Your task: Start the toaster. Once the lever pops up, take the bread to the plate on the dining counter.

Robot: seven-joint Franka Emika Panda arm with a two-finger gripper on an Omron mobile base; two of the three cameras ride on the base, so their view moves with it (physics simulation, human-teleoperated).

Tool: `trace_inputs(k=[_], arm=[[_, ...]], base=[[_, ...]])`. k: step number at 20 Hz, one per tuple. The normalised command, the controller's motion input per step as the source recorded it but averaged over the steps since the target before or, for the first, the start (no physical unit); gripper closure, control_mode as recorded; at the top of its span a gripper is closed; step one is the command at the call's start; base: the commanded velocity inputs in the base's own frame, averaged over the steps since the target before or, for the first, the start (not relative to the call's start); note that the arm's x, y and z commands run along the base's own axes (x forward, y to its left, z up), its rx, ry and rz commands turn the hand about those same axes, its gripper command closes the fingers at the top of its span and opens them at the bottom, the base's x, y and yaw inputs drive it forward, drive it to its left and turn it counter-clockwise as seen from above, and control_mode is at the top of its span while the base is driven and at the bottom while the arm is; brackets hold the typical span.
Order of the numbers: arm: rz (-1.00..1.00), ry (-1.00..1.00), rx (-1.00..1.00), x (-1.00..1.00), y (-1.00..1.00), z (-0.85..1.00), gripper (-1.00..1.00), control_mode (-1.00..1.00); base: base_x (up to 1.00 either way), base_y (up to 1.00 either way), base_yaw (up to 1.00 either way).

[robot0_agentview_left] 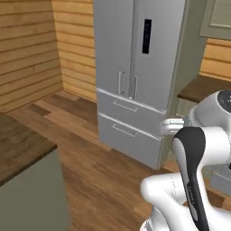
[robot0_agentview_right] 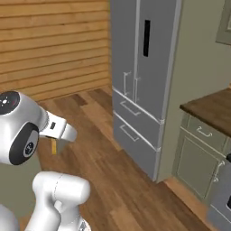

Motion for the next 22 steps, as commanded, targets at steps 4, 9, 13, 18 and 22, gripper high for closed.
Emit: trace_inputs(k=[4, 9, 13, 18, 22], arm=[[0.00, 0.00, 0.00, 0.00, 0.00, 0.00, 1.00, 1.00], [0.00, 0.00, 0.00, 0.00, 0.00, 0.00, 1.00, 1.00], [0.00, 0.00, 0.00, 0.00, 0.00, 0.00, 1.00, 1.00], [0.00, 0.00, 0.00, 0.00, 0.00, 0.00, 1.00, 1.00], [0.00, 0.00, 0.00, 0.00, 0.00, 0.00, 1.00, 1.00]], base=[[1.00, -0.17, 0.56], [1.00, -0.37, 0.51], [1.00, -0.36, 0.51], [1.00, -0.25, 0.49], [1.00, -0.23, 0.42]])
